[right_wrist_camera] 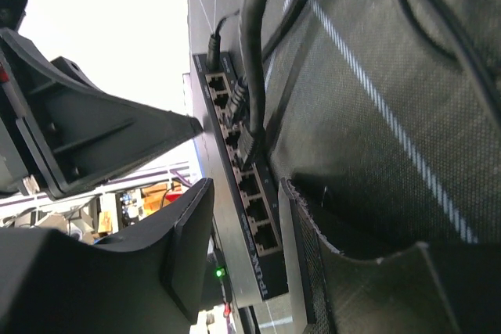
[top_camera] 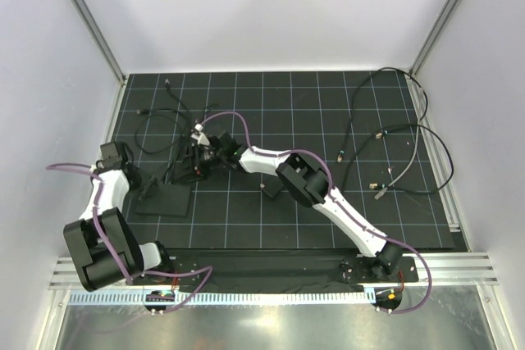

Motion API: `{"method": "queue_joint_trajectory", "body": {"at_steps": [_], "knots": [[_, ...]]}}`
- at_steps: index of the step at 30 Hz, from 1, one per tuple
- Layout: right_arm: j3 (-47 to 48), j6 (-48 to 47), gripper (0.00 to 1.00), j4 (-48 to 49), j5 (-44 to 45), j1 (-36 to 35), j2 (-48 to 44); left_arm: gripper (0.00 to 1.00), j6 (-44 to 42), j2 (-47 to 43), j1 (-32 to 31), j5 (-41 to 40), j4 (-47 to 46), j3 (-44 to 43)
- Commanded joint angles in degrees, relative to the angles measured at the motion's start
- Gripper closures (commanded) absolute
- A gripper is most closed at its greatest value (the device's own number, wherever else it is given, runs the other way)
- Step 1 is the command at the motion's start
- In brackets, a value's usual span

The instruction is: Pull the plug from the switch port

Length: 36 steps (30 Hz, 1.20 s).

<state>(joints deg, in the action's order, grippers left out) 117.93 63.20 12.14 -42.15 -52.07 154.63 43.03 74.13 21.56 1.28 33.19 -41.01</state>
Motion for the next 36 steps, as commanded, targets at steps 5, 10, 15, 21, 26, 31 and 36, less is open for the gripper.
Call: {"method": "queue_joint_trajectory", "body": {"at_steps": [5,10,15,21,26,31,36], "knots": [[-4.29,0.17,0.53,0.43,-0.48,-0.31,-4.42,0.66,2.5,-6.09,0.24,2.77,1.52,6.12],[-2.62,1.22,0.53,0.61,-0.91,-0.31,-2.49,0.62,-1.35,-9.44,0.24,-7.15,4.95,-0.01],[-2.7,-1.14,0.53,-0.19,-0.13,0.13,-3.36,0.58,-5.93,-4.53,1.02,-11.93,6.62,-8.28],[-6.04,-2.2,0.47,2.88,-2.23,0.66,-6.09,0.54,-7.95,4.0,2.78,-5.85,2.25,-9.09],[-10.61,-4.49,0.44,4.2,-6.09,1.01,-8.55,0.45,-11.82,4.27,4.01,-4.79,-3.9,-5.31],[-12.19,-3.79,0.43,6.57,-7.07,1.01,-9.7,0.46,-8.23,3.92,4.19,-1.45,-4.36,-1.89],[-11.93,-2.29,0.43,8.34,-7.77,1.1,-8.82,0.47,-5.15,-0.64,4.19,4.34,-5.85,2.07]]}}
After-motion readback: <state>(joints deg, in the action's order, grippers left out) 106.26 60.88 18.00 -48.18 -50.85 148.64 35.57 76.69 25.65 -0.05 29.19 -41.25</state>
